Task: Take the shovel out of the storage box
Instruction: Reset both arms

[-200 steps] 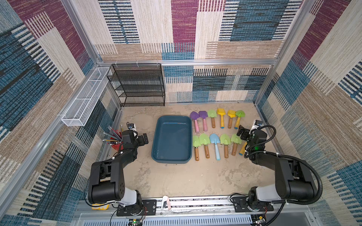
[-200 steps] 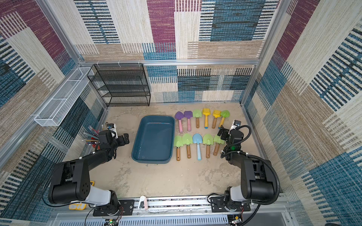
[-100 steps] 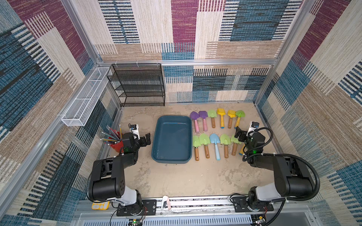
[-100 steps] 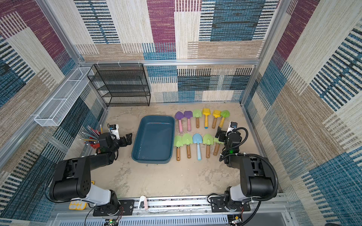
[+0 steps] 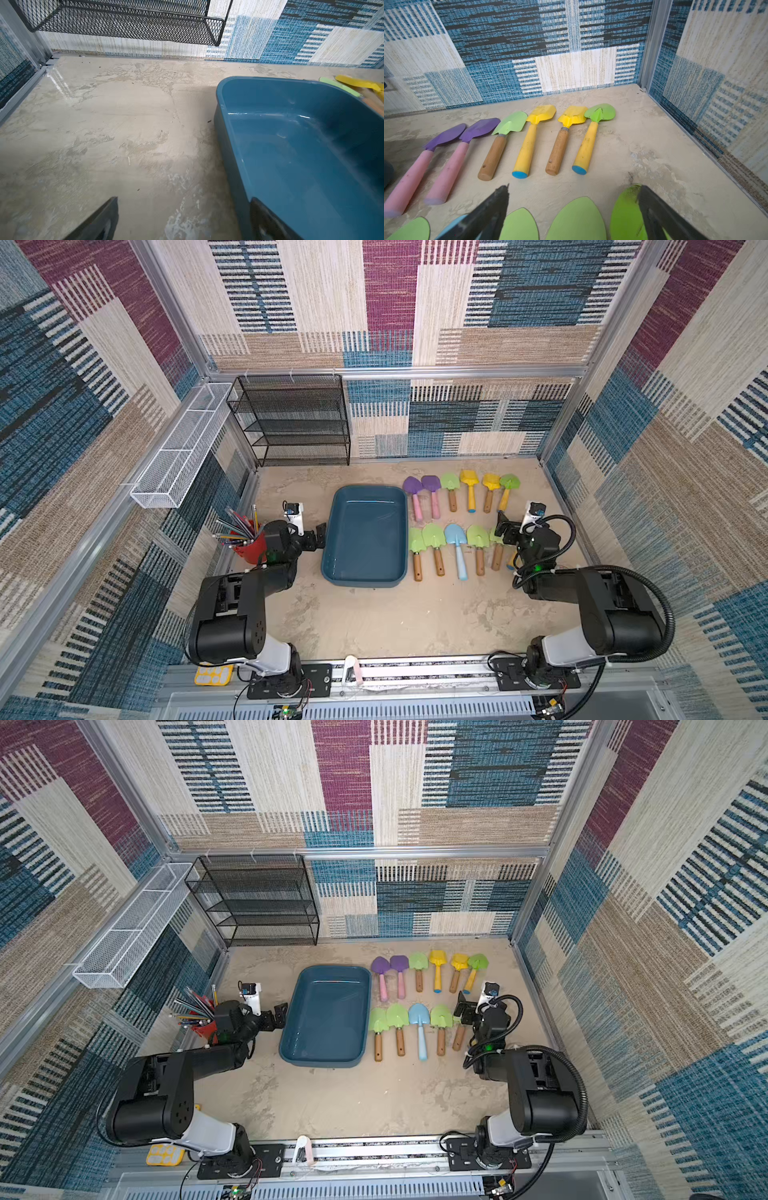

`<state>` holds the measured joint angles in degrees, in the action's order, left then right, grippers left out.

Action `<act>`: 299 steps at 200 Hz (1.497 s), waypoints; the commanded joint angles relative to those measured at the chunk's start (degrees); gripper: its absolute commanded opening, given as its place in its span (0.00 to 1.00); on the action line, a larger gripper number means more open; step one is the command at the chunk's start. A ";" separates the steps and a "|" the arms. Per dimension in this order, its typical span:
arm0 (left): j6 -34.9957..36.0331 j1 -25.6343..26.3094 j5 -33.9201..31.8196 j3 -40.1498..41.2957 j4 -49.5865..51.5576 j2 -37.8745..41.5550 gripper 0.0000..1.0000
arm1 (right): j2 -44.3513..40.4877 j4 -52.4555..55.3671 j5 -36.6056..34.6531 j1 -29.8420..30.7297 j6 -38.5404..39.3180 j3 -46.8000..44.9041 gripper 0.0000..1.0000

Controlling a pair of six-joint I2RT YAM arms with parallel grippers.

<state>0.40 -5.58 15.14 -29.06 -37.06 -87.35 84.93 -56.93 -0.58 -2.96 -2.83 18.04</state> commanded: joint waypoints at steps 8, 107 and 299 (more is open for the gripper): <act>0.71 -0.02 -0.98 0.47 -2.09 0.03 1.00 | 0.75 -9.05 0.03 1.28 2.44 -2.49 0.98; -0.10 0.31 -3.80 3.81 -8.99 -1.33 1.00 | 3.19 -16.10 0.17 2.87 4.41 -5.47 0.99; 0.38 0.86 -4.23 2.93 -7.77 -1.87 1.00 | 3.04 -16.29 0.23 2.87 4.32 -5.74 0.99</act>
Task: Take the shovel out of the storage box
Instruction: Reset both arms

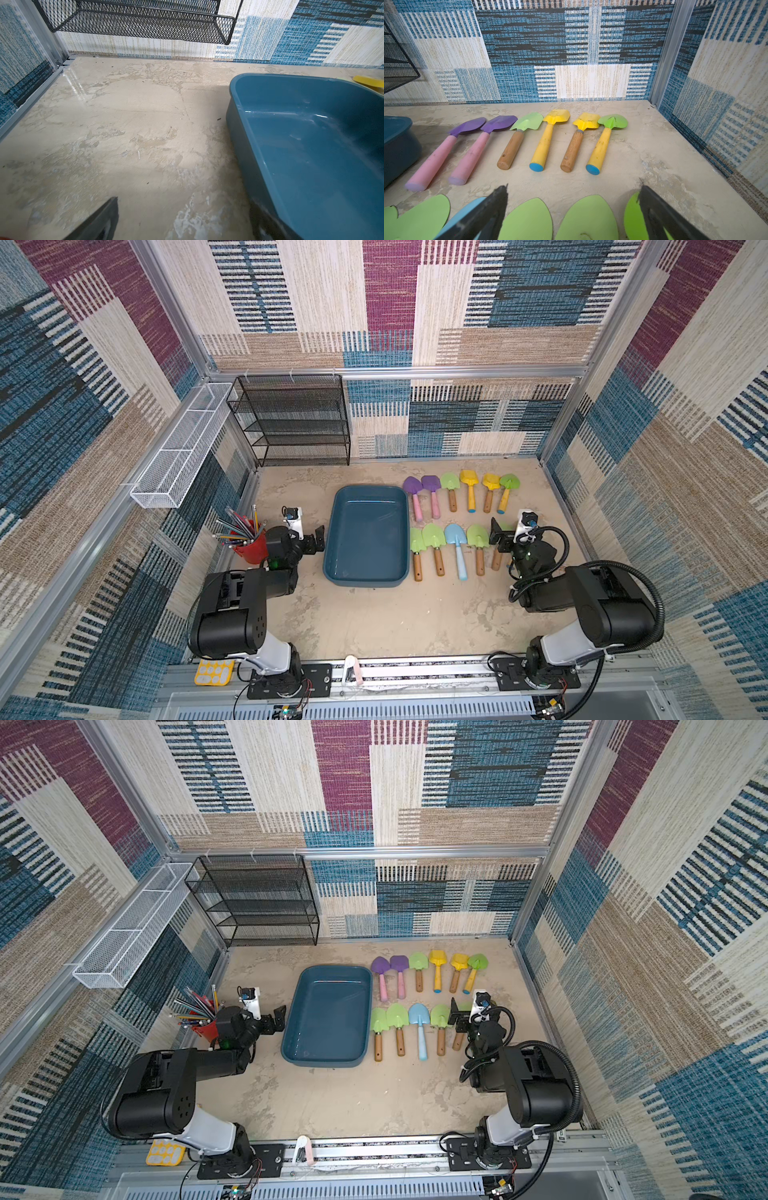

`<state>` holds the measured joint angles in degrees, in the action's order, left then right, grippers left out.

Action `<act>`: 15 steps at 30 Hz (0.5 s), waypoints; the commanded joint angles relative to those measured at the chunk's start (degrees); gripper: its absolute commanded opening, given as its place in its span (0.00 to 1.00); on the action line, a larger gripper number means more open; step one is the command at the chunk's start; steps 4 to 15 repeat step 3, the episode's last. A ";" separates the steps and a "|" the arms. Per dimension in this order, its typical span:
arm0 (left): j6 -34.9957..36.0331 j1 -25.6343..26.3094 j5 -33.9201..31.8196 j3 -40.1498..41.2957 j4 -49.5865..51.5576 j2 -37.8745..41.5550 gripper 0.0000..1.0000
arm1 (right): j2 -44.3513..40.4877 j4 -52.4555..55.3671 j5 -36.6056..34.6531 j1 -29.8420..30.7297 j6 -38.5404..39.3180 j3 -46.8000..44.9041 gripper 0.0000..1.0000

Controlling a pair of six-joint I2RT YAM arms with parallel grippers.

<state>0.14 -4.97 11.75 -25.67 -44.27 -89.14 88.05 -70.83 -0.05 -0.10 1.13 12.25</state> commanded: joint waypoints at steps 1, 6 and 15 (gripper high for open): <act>0.64 0.28 -0.89 -0.44 -0.55 -0.03 1.00 | -0.08 -2.39 -0.29 0.01 0.37 0.01 0.99; 0.65 0.25 -1.01 -0.28 -0.63 0.09 1.00 | -0.07 -2.39 -0.28 0.01 0.37 0.05 0.99; 0.65 0.25 -1.01 -0.28 -0.63 0.09 1.00 | -0.07 -2.39 -0.28 0.01 0.37 0.05 0.99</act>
